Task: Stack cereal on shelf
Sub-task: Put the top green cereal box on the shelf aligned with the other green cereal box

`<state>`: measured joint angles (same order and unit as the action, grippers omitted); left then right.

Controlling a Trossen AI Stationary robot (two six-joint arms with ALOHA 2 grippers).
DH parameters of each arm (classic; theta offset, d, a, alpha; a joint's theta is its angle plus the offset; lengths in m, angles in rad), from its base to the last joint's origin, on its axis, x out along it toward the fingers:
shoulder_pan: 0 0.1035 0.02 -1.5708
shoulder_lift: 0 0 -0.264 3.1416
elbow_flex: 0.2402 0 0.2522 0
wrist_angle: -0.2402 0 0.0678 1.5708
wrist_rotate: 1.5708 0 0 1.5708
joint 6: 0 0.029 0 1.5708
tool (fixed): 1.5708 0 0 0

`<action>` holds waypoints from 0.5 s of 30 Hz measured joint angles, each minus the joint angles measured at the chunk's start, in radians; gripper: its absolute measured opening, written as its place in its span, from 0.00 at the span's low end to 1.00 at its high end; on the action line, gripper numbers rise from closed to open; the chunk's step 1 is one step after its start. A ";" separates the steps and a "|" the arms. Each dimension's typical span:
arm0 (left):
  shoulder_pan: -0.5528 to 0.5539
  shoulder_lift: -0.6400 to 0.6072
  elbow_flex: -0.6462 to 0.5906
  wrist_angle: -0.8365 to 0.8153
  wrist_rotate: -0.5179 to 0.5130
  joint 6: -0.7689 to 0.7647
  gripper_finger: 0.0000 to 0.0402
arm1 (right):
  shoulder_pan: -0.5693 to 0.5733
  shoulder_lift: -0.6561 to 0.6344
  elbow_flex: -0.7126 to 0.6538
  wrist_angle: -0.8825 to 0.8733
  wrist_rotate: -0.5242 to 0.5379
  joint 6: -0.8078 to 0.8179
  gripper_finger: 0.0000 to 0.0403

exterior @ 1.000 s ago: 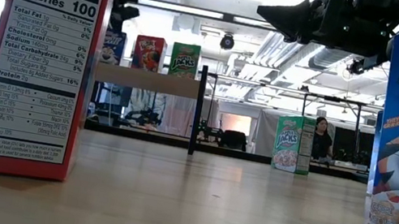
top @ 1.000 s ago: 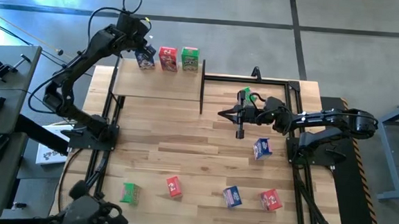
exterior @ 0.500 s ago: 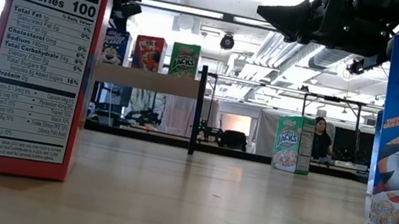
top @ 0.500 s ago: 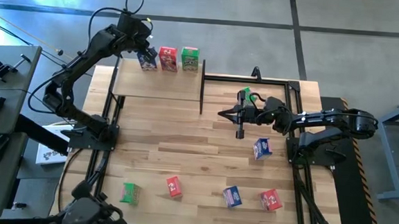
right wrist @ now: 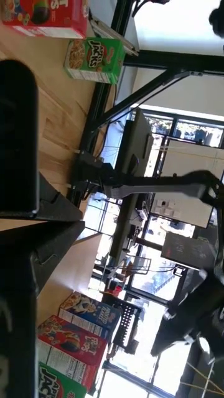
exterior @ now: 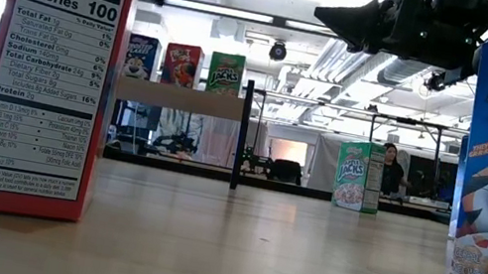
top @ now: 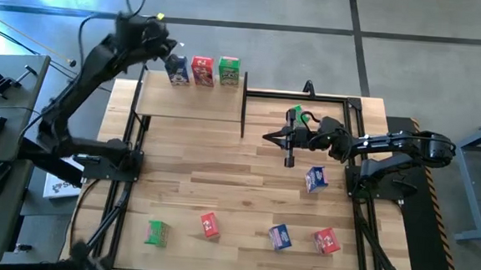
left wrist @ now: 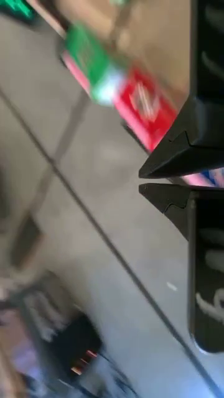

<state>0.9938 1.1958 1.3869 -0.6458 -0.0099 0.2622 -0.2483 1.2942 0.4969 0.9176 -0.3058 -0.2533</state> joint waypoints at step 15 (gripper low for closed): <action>-0.338 -0.487 -0.733 0.654 0.106 -0.239 0.05 | 0.014 -0.104 0.127 -0.627 0.423 0.232 0.15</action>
<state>0.6557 0.7089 0.6536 0.0081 0.0965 0.0229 -0.2346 1.1899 0.6235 0.2906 0.1169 -0.0216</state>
